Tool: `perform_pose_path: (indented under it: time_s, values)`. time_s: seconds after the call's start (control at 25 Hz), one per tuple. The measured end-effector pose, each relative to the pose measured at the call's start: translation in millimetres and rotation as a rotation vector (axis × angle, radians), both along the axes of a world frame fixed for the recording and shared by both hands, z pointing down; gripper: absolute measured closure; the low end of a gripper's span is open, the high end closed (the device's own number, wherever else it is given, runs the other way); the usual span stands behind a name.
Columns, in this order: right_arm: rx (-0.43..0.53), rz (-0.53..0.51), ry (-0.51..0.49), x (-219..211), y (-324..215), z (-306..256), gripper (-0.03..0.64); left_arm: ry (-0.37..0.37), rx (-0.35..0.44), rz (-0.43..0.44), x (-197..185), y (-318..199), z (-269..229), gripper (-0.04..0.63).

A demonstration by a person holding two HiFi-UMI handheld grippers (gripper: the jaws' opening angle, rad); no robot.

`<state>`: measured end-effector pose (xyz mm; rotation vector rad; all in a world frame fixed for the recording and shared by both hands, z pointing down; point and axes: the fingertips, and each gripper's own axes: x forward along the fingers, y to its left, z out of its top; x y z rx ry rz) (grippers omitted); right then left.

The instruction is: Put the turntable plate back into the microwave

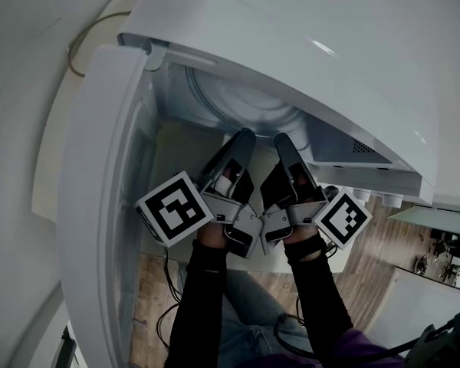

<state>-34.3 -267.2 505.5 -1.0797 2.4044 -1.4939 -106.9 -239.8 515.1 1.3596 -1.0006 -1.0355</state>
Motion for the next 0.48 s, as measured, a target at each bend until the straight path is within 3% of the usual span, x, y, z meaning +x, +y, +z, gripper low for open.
perform_pose_path:
  time_s: [0.48]
  values:
    - [0.074, -0.060, 0.153, -6.5, 0.4, -5.4, 0.557, 0.003, -0.030, -0.036, -1.7, -0.3, 3.0, 0.555]
